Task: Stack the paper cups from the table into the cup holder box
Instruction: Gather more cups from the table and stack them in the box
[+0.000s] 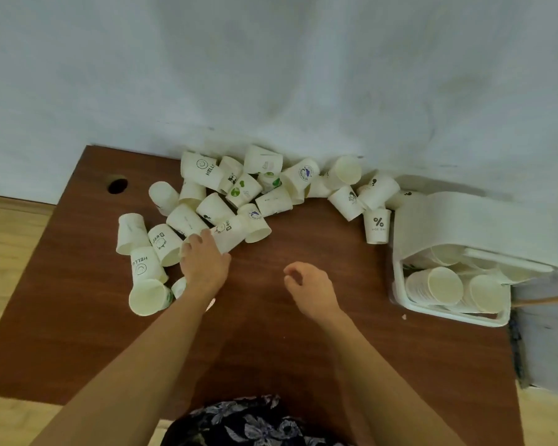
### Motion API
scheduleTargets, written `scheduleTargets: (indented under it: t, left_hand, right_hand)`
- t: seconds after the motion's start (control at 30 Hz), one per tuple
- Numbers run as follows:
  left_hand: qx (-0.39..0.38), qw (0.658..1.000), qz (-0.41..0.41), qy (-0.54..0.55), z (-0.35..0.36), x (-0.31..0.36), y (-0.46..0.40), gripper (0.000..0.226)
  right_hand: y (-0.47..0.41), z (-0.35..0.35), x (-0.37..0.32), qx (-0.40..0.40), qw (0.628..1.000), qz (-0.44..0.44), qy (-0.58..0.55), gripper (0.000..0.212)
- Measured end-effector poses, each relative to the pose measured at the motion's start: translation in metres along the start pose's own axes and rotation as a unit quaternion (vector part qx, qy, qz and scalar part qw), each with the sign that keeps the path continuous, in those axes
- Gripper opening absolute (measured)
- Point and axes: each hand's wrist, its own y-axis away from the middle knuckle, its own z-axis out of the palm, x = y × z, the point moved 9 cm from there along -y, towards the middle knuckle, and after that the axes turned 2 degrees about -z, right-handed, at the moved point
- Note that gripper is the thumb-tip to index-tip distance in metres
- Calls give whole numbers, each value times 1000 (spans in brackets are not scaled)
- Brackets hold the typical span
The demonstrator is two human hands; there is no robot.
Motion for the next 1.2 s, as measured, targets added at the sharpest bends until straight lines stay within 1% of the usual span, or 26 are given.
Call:
scheduleTargets:
  t: [0.1, 0.17, 0.23, 0.3, 0.37, 0.4, 0.47, 0.53, 0.6, 0.67, 0.73, 0.8, 0.9, 0.97, 1.07, 1.13, 1.2]
  left_hand:
    - [-2, 999, 40, -6, 7, -9, -10, 52]
    - [-6, 997, 79, -20, 12, -10, -16, 38]
    - [-9, 994, 102, -31, 14, -9, -21, 28]
    - [1, 993, 118, -30, 12, -9, -24, 21]
    - [13, 990, 137, -16, 9, -7, -24, 18]
    - [17, 989, 146, -8, 7, -6, -23, 18]
    - [24, 987, 161, 3, 4, -5, -20, 17]
    - [26, 984, 175, 0, 2, -4, -17, 19]
    - [25, 982, 187, -7, 3, -2, -15, 21]
    - [25, 982, 189, -1, 2, -2, -13, 20]
    - [29, 982, 189, 10, 2, -2, -11, 21]
    - [31, 981, 193, 22, 2, 0, -7, 21]
    - [25, 979, 199, 36, 4, 5, 1, 20]
    - [18, 979, 200, 39, 5, 10, 7, 18]
    - [3, 980, 200, 17, 7, 19, 17, 17]
    - [-4, 979, 203, 4, 10, 25, 25, 19]
    - [-16, 977, 210, 18, 12, 30, 34, 20]
  right_hand:
    - [-22, 15, -25, 5, 1000, -15, 20, 25]
    - [-37, 25, -44, 8, 998, -42, 43, 34]
    - [-51, 35, -65, 17, 992, -81, 91, 45]
    - [-64, 43, -94, 42, 977, -147, 151, 54]
    - [-77, 54, -117, 53, 952, -208, 217, 63]
    - [-84, 62, -123, 41, 940, -223, 254, 67]
    - [-97, 76, -125, -1, 921, -221, 322, 73]
    - [-104, 83, -119, -23, 905, -206, 372, 70]
    - [-104, 86, -111, -28, 892, -196, 406, 59]
    - [-99, 90, -99, -39, 888, -183, 420, 51]
    - [-93, 89, -82, -44, 901, -158, 401, 47]
    - [-87, 83, -67, -34, 927, -127, 352, 43]
    - [-78, 63, -47, 19, 965, -92, 243, 38]
    - [-73, 46, -29, 57, 985, -35, 161, 32]
    - [-61, 29, -6, 87, 991, 44, 87, 27]
    - [-51, 27, 3, 81, 993, 61, 66, 30]
    - [-39, 28, 9, 79, 993, 65, 53, 33]
